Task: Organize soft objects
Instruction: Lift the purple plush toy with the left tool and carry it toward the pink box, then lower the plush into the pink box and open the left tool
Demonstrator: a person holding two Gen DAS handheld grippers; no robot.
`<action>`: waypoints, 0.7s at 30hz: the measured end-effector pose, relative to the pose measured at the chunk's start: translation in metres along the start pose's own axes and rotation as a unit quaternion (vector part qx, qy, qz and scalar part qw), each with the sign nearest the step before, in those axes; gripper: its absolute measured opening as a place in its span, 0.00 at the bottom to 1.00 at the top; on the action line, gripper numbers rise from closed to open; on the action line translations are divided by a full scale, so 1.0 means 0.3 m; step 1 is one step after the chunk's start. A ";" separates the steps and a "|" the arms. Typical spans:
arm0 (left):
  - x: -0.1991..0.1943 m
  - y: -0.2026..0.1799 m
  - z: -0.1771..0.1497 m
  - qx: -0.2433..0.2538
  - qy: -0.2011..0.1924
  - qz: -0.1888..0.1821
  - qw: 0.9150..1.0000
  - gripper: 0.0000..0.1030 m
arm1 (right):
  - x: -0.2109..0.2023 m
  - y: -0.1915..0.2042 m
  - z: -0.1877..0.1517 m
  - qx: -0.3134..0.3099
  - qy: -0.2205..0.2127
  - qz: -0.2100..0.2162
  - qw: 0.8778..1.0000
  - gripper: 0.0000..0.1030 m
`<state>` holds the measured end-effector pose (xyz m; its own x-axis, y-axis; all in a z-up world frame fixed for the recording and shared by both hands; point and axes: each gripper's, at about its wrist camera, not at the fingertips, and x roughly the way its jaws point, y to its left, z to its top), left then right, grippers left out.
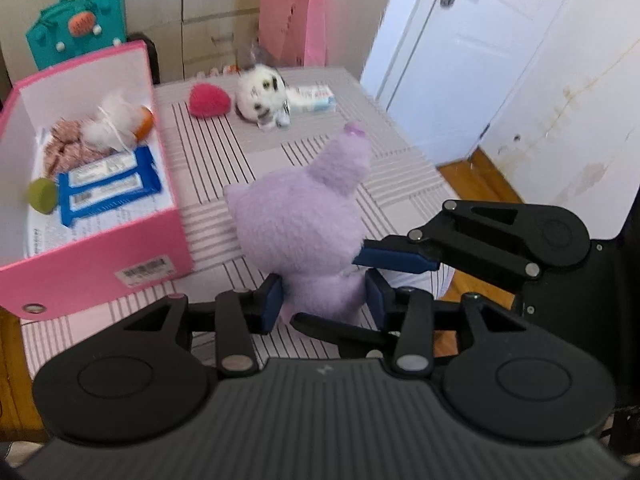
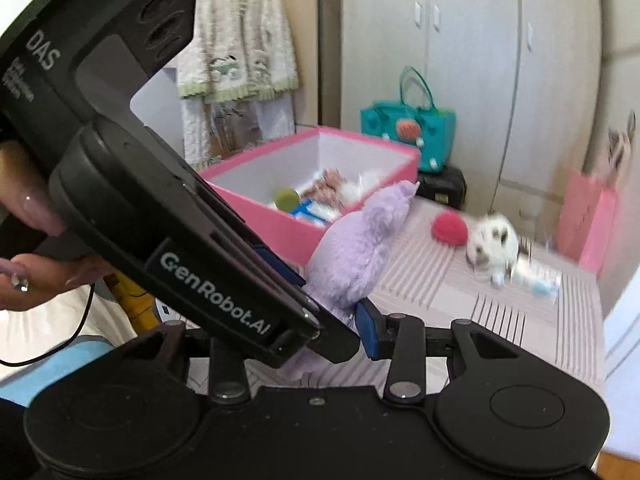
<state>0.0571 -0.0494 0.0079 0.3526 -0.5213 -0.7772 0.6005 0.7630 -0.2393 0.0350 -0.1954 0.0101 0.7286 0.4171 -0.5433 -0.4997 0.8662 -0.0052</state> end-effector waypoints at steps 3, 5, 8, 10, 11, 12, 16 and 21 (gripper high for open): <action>-0.051 0.034 -0.003 -0.011 -0.015 -0.010 1.000 0.40 | -0.018 0.046 0.055 -0.029 -0.024 0.000 0.999 0.45; -0.084 0.057 0.001 -0.023 -0.024 -0.013 0.999 0.40 | -0.021 0.075 0.092 -0.050 -0.027 -0.001 0.998 0.44; -0.144 0.095 0.014 -0.031 -0.055 -0.006 0.998 0.40 | -0.015 0.091 0.145 -0.065 -0.048 0.000 0.997 0.44; -0.177 0.129 0.035 -0.044 -0.070 -0.004 0.997 0.40 | -0.004 0.090 0.181 -0.068 -0.060 0.005 0.996 0.44; -0.186 0.143 0.046 -0.048 -0.075 -0.003 0.996 0.40 | 0.000 0.090 0.199 -0.067 -0.065 0.009 0.996 0.44; -0.200 0.156 0.056 -0.053 -0.083 0.000 0.995 0.40 | 0.005 0.088 0.218 -0.068 -0.073 0.013 0.995 0.44; -0.256 0.204 0.104 -0.054 -0.103 0.014 0.993 0.40 | 0.024 0.100 0.296 -0.086 -0.089 0.020 0.992 0.44; -0.310 0.282 0.175 -0.061 -0.113 0.032 0.991 0.40 | 0.080 0.076 0.405 -0.078 -0.093 0.046 0.992 0.44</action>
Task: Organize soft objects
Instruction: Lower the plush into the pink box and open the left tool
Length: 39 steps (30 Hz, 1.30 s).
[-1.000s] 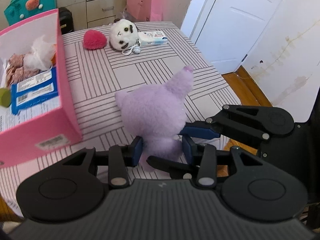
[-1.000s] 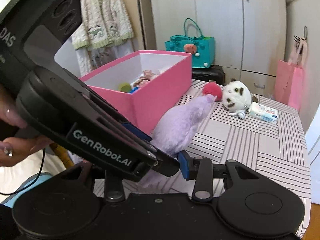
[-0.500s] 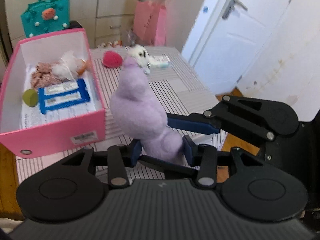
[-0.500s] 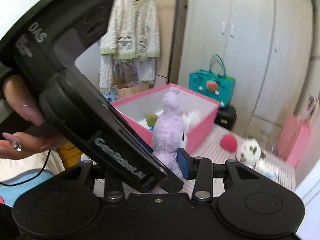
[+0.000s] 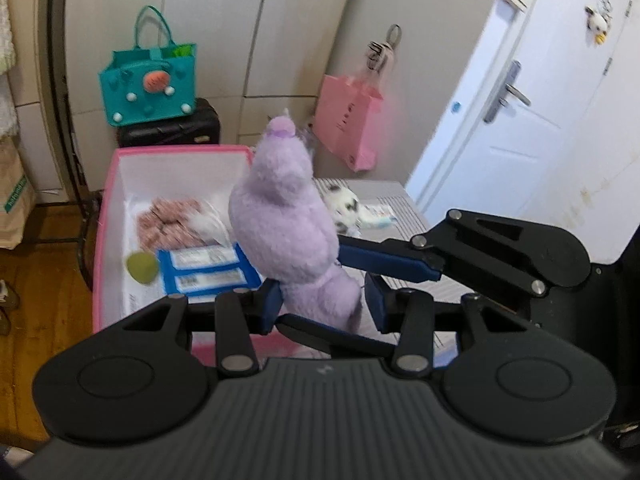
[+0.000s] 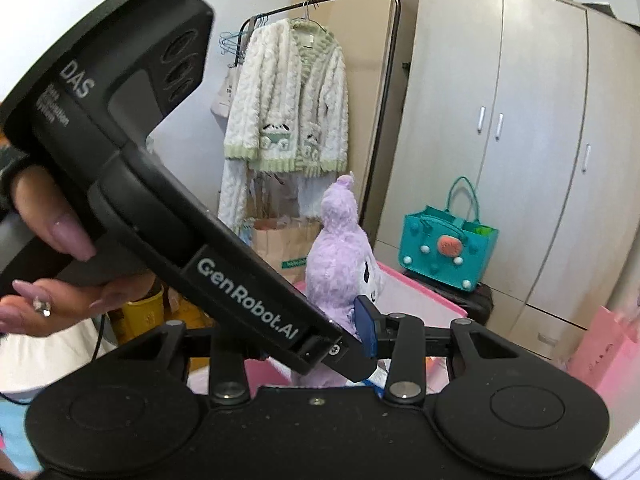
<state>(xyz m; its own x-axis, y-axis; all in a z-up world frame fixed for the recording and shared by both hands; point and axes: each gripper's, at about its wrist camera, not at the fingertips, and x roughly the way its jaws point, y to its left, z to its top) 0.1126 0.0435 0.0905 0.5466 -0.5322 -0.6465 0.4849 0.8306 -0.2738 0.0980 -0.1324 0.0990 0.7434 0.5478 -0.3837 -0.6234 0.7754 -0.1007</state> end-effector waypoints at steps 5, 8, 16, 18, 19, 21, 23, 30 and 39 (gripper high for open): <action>0.037 0.109 0.074 -0.025 -0.005 0.021 0.999 0.41 | 0.130 -0.051 0.036 0.024 -0.009 0.023 0.999 0.44; 0.084 0.181 0.092 -0.044 -0.008 0.023 0.999 0.41 | 0.211 -0.063 0.030 0.030 -0.010 0.031 0.999 0.44; 0.303 0.370 0.134 -0.090 0.015 0.039 0.995 0.42 | 0.464 -0.134 -0.004 0.055 0.030 0.051 0.997 0.45; 0.360 0.423 0.140 -0.114 0.021 0.038 0.993 0.42 | 0.527 -0.160 -0.014 0.062 0.042 0.053 0.996 0.45; 0.390 0.448 0.144 -0.123 0.026 0.041 0.991 0.42 | 0.560 -0.169 -0.022 0.062 0.049 0.052 0.995 0.45; 0.445 0.485 0.148 -0.132 0.032 0.047 0.990 0.41 | 0.606 -0.185 -0.037 0.067 0.060 0.051 0.995 0.45; 0.487 0.516 0.149 -0.141 0.039 0.047 0.988 0.41 | 0.650 -0.201 -0.046 0.069 0.071 0.053 0.994 0.45; 0.566 0.583 0.148 -0.158 0.048 0.052 0.985 0.41 | 0.734 -0.216 -0.062 0.069 0.097 0.050 0.992 0.45; 0.449 0.477 0.140 -0.069 -0.006 0.098 0.993 0.56 | 0.631 -0.192 -0.057 0.025 0.106 0.007 0.994 0.67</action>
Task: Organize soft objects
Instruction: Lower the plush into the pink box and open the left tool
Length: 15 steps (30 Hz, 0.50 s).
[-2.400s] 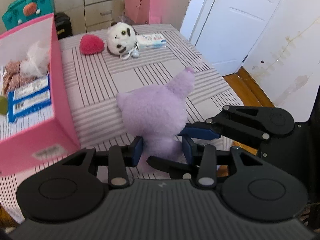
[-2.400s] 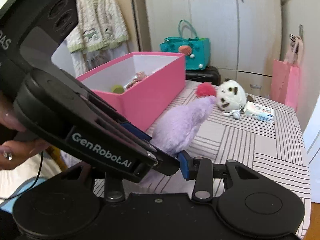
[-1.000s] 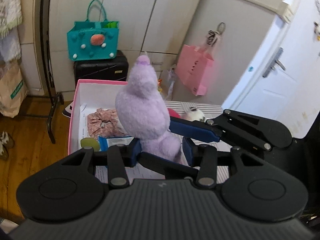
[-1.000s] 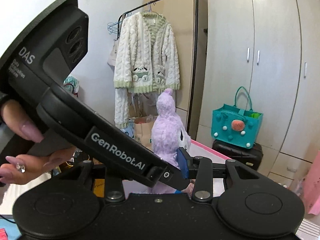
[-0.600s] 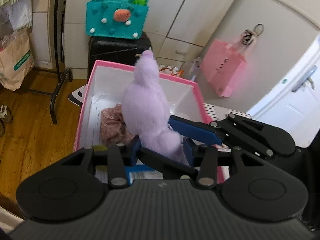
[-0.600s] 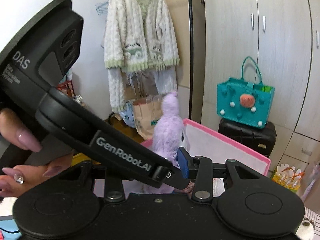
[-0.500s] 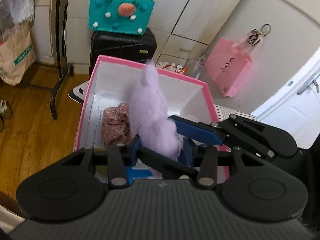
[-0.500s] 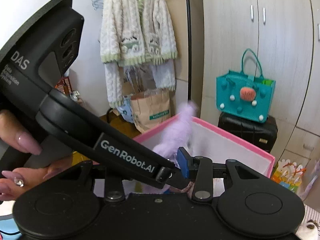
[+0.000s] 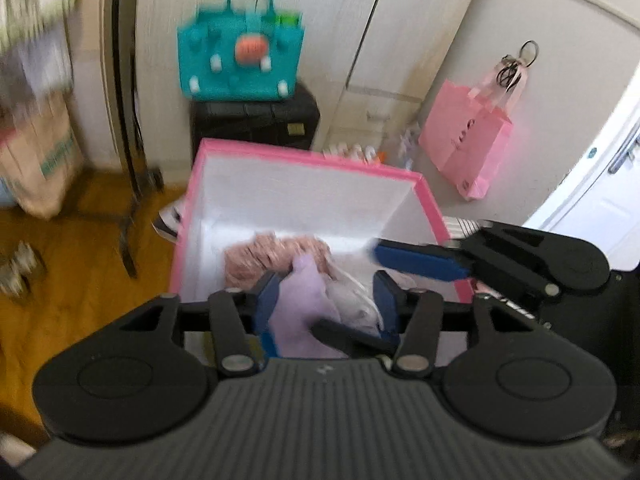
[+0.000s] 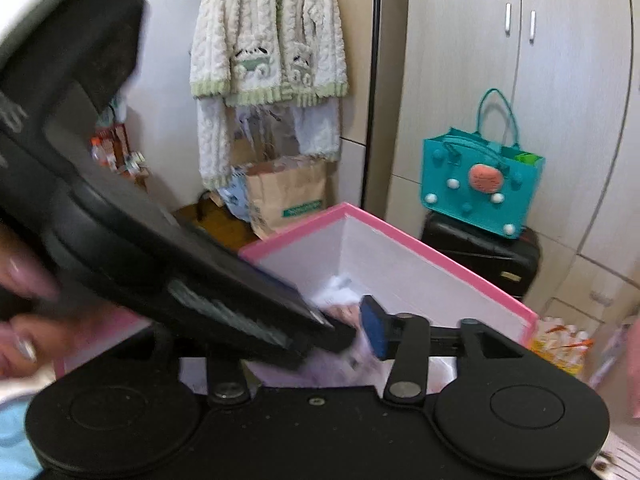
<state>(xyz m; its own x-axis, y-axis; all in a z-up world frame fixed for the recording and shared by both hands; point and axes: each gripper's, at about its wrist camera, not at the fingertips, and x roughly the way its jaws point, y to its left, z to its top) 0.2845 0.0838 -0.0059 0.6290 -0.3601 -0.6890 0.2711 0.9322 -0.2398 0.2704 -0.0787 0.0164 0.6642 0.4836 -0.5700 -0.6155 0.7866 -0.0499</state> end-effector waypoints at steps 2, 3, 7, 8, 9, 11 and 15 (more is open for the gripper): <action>-0.068 -0.022 -0.010 0.026 -0.036 0.033 0.998 0.61 | -0.043 0.000 -0.030 -0.003 0.004 -0.014 1.000 0.68; -0.094 -0.029 -0.014 0.035 -0.048 0.046 0.997 0.63 | -0.059 -0.005 -0.042 -0.001 0.008 -0.018 1.000 0.68; -0.189 -0.059 -0.031 0.050 -0.067 0.062 0.995 0.71 | -0.162 -0.006 -0.089 0.011 -0.004 -0.011 1.000 0.67; -0.208 -0.067 -0.038 0.047 -0.069 0.061 0.995 0.75 | -0.191 -0.002 -0.096 0.015 -0.008 -0.009 1.000 0.67; -0.226 -0.081 -0.046 0.048 -0.068 0.060 0.995 0.80 | -0.214 0.002 -0.101 0.016 -0.011 -0.007 1.000 0.67; -0.249 -0.118 -0.060 0.058 -0.061 0.063 0.994 0.85 | -0.268 0.014 -0.109 0.018 -0.018 -0.003 1.000 0.67; -0.301 -0.210 -0.094 0.094 -0.048 0.118 0.987 0.91 | -0.374 0.029 -0.115 0.034 -0.021 0.008 0.999 0.67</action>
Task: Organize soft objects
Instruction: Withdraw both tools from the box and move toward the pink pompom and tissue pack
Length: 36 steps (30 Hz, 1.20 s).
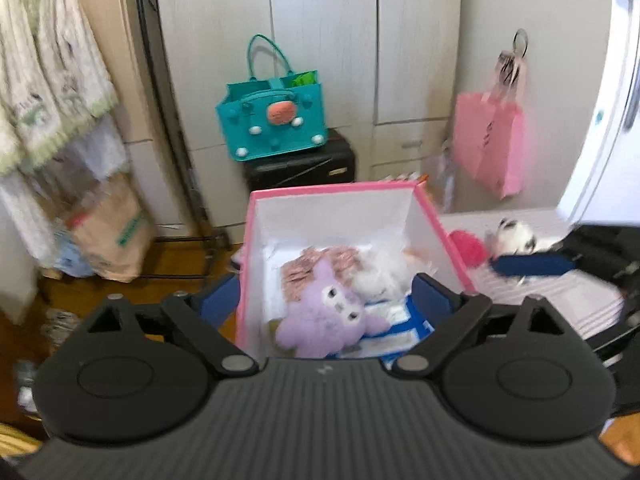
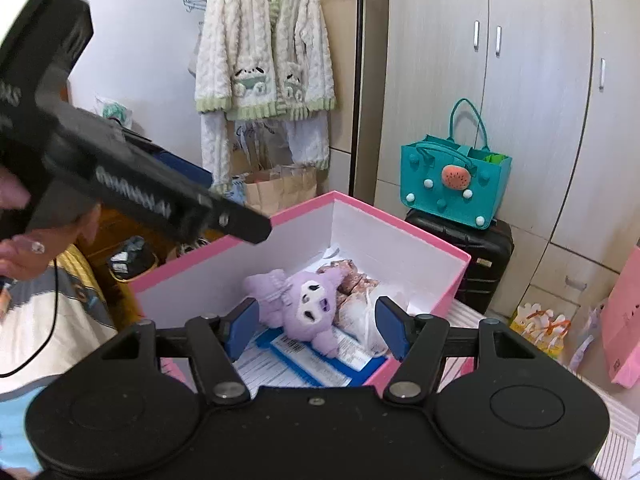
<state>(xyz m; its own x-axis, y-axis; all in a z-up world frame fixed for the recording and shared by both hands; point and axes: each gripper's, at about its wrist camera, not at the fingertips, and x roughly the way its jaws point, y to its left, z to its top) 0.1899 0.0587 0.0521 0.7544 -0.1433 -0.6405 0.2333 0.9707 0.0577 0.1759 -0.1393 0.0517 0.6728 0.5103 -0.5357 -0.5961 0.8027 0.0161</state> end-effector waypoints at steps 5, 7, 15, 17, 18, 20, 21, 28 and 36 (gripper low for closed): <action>-0.122 -0.073 -0.004 0.053 -0.005 0.010 0.999 0.92 | -0.146 0.018 -0.021 0.019 -0.002 0.000 1.000 0.67; -0.175 -0.092 -0.012 0.070 -0.007 0.000 0.998 0.92 | -0.207 0.023 -0.037 0.024 -0.003 -0.006 1.000 0.67; -0.361 -0.174 -0.078 0.106 -0.027 -0.077 0.991 0.92 | -0.421 0.079 -0.158 0.011 -0.014 -0.033 0.999 0.67; -0.390 -0.209 -0.104 0.122 -0.035 -0.072 0.989 0.92 | -0.467 0.088 -0.189 0.007 -0.019 -0.038 0.999 0.67; -0.400 -0.227 -0.115 0.128 -0.035 -0.075 0.988 0.92 | -0.489 0.091 -0.205 0.006 -0.021 -0.041 0.999 0.67; -0.416 -0.261 -0.138 0.136 -0.032 -0.083 0.987 0.92 | -0.528 0.090 -0.238 0.007 -0.021 -0.046 0.999 0.67; -0.423 -0.277 -0.152 0.140 -0.029 -0.088 0.986 0.92 | -0.543 0.090 -0.251 0.008 -0.019 -0.050 0.999 0.67; -0.361 -0.387 -0.241 0.162 -0.006 -0.113 0.980 0.92 | -0.593 0.034 -0.359 0.037 -0.006 -0.066 0.997 0.67; -0.247 -0.461 -0.258 0.151 -0.009 -0.125 0.981 0.92 | -0.569 -0.097 -0.464 0.073 -0.004 -0.095 0.993 0.67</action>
<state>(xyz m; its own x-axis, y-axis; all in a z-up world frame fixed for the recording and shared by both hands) 0.0541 -0.0500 0.0323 0.6605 -0.3748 -0.6506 0.5812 0.8038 0.1270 0.0172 -0.2927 0.0251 0.7707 0.3472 -0.5343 -0.3886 0.9206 0.0377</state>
